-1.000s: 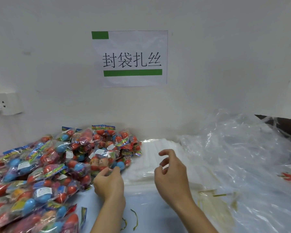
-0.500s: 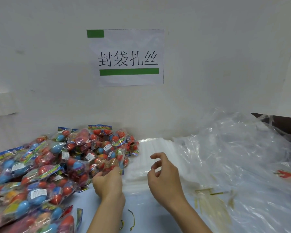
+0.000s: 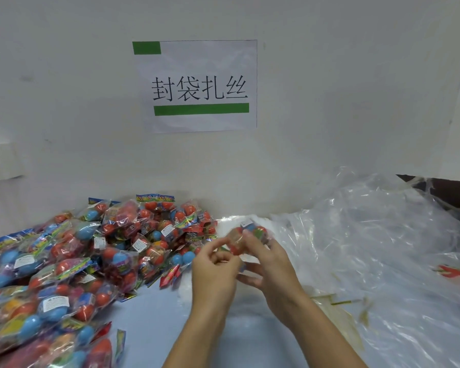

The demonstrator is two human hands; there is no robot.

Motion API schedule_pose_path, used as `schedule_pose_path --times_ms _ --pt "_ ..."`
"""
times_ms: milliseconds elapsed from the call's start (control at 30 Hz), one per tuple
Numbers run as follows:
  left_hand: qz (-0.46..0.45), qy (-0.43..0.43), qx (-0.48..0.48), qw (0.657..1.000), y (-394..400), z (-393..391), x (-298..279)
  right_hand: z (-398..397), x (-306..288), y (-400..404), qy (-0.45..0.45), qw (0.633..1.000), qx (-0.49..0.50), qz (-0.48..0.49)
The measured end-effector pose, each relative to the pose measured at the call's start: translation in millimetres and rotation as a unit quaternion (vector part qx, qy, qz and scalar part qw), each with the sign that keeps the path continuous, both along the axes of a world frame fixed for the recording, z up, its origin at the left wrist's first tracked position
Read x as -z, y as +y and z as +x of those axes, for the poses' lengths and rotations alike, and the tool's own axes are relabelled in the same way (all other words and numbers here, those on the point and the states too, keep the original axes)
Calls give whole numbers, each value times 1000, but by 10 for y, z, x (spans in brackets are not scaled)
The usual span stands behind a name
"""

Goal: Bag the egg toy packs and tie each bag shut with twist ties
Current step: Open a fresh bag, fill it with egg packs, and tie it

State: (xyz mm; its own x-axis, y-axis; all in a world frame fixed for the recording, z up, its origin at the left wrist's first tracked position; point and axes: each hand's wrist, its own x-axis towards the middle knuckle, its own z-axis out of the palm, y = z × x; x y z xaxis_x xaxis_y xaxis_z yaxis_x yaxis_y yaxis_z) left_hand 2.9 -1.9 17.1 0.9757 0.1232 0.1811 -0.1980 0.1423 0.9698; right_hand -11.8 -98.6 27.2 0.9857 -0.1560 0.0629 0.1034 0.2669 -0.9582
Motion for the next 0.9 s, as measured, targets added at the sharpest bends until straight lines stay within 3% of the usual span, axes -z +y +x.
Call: schedule_pose_path --times_ms 100,200,300,400,500,667,800,900 --pt "95 -46 -4 994 -117 -86 -1 45 36 -29 4 995 100 -9" --pt "182 -74 -37 980 -151 -102 12 31 26 -171 -7 986 136 -97" --pt "185 -92 -61 977 -106 -111 28 -27 -10 -263 -38 976 58 -204" --pt "144 -77 15 986 -17 -62 10 -82 -11 -225 -52 960 -67 -268" --pt "139 -24 80 987 67 -26 1 -64 28 -211 -21 964 -54 -260" --pt "99 52 59 992 129 0 10 15 56 -146 32 982 54 -179" --pt "-8 106 19 994 174 46 -16 21 41 -34 52 991 15 -122" --pt "-15 128 40 991 226 57 -19 -6 40 29 40 994 -23 -95"
